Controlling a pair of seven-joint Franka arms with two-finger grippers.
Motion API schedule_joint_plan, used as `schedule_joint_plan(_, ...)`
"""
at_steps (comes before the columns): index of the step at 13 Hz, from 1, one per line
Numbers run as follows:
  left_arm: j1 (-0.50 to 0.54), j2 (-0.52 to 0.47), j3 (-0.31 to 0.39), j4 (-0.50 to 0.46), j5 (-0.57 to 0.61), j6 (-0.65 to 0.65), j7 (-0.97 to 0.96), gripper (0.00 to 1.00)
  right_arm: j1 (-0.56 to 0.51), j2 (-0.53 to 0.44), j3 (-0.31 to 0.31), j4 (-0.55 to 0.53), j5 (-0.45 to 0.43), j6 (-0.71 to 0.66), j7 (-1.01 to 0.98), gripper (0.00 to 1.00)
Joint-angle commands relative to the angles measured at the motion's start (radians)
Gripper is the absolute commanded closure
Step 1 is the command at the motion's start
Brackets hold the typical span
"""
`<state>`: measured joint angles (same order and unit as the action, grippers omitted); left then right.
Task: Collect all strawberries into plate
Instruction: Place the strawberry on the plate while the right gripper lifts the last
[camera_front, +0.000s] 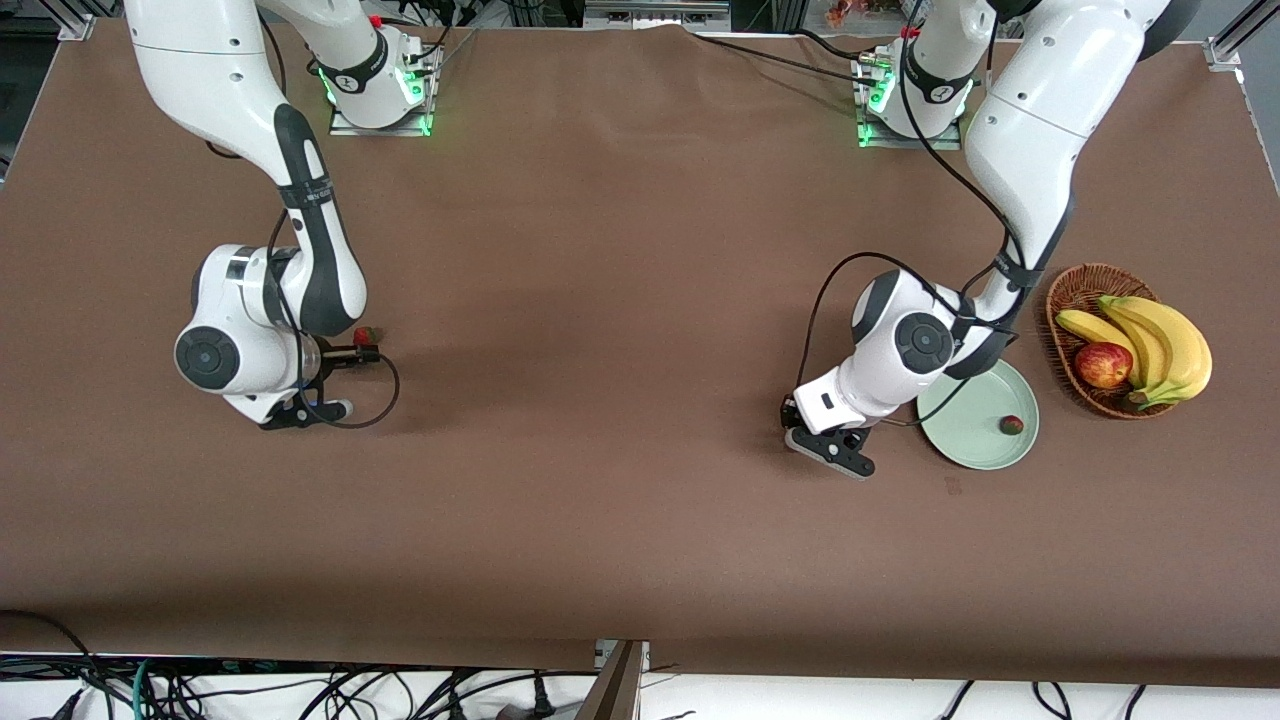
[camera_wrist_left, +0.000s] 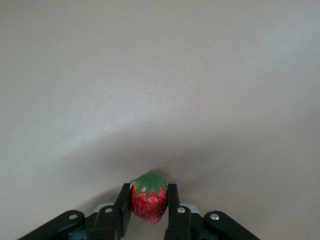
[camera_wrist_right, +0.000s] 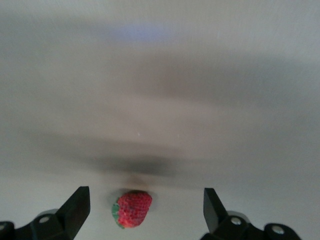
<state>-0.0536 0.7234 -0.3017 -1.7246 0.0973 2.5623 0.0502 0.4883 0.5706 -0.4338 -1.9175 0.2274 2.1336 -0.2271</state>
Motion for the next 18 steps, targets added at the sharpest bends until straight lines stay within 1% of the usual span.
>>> schedule_joint_plan(1, 0.058, -0.099, 0.006, -0.009, 0.024, -0.181, 0.044, 0.96, 0.012, -0.092, 0.01, -0.161, -0.013, 0.109, -0.012, 0.0)
schedule_joint_plan(3, 0.124, -0.116, 0.0, 0.028, 0.025, -0.302, 0.133, 0.95, 0.013, -0.101, 0.02, -0.181, -0.01, 0.114, -0.012, 0.0)
schedule_joint_plan(4, 0.13, -0.117, 0.006, 0.055, 0.024, -0.38, 0.173, 0.95, 0.013, -0.109, 0.02, -0.193, -0.008, 0.115, -0.012, 0.01)
schedule_joint_plan(5, 0.147, -0.117, 0.028, 0.08, 0.025, -0.46, 0.212, 0.87, 0.015, -0.112, 0.021, -0.199, -0.008, 0.117, -0.011, 0.04)
schedule_joint_plan(6, 0.164, -0.111, 0.039, 0.098, 0.024, -0.503, 0.245, 0.82, 0.015, -0.112, 0.024, -0.204, -0.007, 0.121, -0.011, 0.12)
schedule_joint_plan(7, 0.201, -0.107, 0.049, 0.1, 0.025, -0.508, 0.3, 0.82, 0.015, -0.11, 0.024, -0.207, -0.008, 0.13, -0.012, 0.28)
schedule_joint_plan(8, 0.227, -0.092, 0.052, 0.1, 0.024, -0.502, 0.372, 0.82, 0.015, -0.109, 0.024, -0.207, -0.008, 0.131, -0.012, 0.41)
schedule_joint_plan(9, 0.251, -0.072, 0.052, 0.103, 0.022, -0.496, 0.432, 0.8, 0.015, -0.107, 0.024, -0.209, -0.008, 0.131, -0.012, 0.51)
schedule_joint_plan(10, 0.283, -0.04, 0.043, 0.114, 0.006, -0.495, 0.466, 0.75, 0.015, -0.106, 0.026, -0.21, -0.008, 0.131, -0.012, 0.61)
schedule_joint_plan(11, 0.282, -0.033, 0.041, 0.117, 0.002, -0.495, 0.47, 0.73, 0.015, -0.104, 0.026, -0.21, -0.008, 0.131, -0.012, 0.69)
schedule_joint_plan(12, 0.281, -0.033, 0.039, 0.118, 0.002, -0.495, 0.47, 0.62, 0.015, -0.103, 0.026, -0.21, -0.008, 0.131, -0.012, 0.76)
schedule_joint_plan(13, 0.281, -0.032, 0.041, 0.123, -0.001, -0.495, 0.47, 0.21, 0.015, -0.101, 0.026, -0.21, -0.008, 0.131, -0.012, 0.84)
schedule_joint_plan(14, 0.279, -0.032, 0.039, 0.138, 0.002, -0.495, 0.47, 0.0, 0.015, -0.101, 0.026, -0.207, -0.008, 0.131, -0.012, 0.88)
schedule_joint_plan(16, 0.279, -0.036, 0.036, 0.14, -0.001, -0.496, 0.468, 0.0, 0.026, -0.103, 0.026, -0.184, -0.003, 0.126, -0.009, 0.91)
schedule_joint_plan(18, 0.279, -0.039, 0.035, 0.141, -0.001, -0.501, 0.462, 0.0, 0.059, -0.103, 0.038, -0.108, 0.003, 0.105, 0.012, 0.91)
